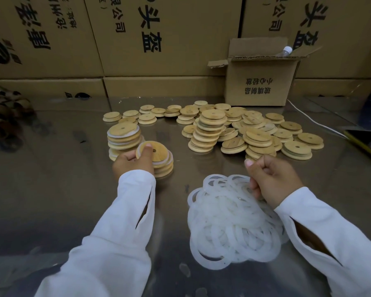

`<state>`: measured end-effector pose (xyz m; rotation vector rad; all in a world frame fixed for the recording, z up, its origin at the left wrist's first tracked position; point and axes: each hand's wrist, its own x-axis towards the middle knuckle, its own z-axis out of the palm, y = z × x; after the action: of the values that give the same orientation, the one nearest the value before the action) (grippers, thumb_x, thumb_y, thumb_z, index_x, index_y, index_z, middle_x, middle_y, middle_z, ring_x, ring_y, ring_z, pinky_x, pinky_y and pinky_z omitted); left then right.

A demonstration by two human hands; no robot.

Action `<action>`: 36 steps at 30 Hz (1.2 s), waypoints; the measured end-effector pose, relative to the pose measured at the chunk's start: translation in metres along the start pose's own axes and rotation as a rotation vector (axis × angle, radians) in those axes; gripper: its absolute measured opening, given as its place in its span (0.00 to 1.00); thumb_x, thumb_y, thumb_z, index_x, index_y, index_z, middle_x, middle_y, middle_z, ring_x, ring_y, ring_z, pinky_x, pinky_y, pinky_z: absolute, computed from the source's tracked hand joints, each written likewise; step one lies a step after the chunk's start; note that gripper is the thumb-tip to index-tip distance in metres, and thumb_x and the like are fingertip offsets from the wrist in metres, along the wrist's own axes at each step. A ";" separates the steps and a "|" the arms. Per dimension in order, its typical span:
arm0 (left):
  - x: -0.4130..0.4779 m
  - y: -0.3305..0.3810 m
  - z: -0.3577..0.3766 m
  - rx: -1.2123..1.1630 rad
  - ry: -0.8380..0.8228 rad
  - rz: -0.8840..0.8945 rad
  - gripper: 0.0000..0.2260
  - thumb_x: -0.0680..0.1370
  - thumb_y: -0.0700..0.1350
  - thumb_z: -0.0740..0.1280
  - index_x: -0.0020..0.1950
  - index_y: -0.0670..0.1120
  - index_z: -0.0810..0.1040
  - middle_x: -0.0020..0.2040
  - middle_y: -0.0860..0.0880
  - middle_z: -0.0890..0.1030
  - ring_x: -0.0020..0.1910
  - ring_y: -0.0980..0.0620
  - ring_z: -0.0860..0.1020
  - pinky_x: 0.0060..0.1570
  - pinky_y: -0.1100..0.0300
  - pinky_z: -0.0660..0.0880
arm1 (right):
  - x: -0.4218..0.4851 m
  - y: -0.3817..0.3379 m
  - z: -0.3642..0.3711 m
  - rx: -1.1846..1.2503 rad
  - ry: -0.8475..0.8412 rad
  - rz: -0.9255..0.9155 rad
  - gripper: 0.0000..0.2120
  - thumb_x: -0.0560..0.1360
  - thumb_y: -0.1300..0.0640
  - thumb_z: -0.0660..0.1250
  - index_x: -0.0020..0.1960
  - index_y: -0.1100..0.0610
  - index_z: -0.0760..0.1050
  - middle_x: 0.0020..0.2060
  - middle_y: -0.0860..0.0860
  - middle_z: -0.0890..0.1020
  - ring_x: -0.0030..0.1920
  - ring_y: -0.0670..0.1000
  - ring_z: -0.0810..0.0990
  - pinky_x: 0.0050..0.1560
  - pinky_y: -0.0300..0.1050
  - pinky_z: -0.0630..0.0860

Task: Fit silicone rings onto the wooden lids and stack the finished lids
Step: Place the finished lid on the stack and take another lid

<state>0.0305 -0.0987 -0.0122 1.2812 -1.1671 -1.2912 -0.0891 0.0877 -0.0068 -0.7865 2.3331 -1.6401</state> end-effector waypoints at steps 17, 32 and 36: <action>0.010 -0.010 0.007 0.071 0.077 0.156 0.17 0.71 0.50 0.72 0.54 0.42 0.75 0.44 0.47 0.77 0.42 0.49 0.74 0.44 0.59 0.68 | 0.002 0.004 0.001 -0.016 -0.018 -0.037 0.10 0.75 0.56 0.64 0.36 0.56 0.69 0.23 0.49 0.76 0.19 0.41 0.70 0.29 0.40 0.67; -0.050 0.008 0.008 0.030 -0.346 0.581 0.07 0.75 0.45 0.66 0.43 0.55 0.70 0.34 0.53 0.74 0.33 0.53 0.74 0.38 0.58 0.72 | 0.037 0.012 -0.026 -0.122 0.181 -0.075 0.14 0.72 0.51 0.68 0.57 0.50 0.76 0.48 0.47 0.79 0.52 0.50 0.76 0.48 0.41 0.69; -0.063 0.001 0.009 0.219 -0.680 0.613 0.08 0.75 0.43 0.66 0.43 0.57 0.71 0.36 0.49 0.77 0.35 0.48 0.76 0.39 0.56 0.75 | 0.065 0.011 -0.024 -0.230 0.138 0.099 0.21 0.73 0.52 0.67 0.65 0.51 0.70 0.63 0.53 0.73 0.61 0.56 0.72 0.50 0.42 0.64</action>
<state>0.0222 -0.0360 -0.0049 0.5209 -2.0297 -1.1621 -0.1577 0.0764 0.0021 -0.6028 2.6449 -1.4465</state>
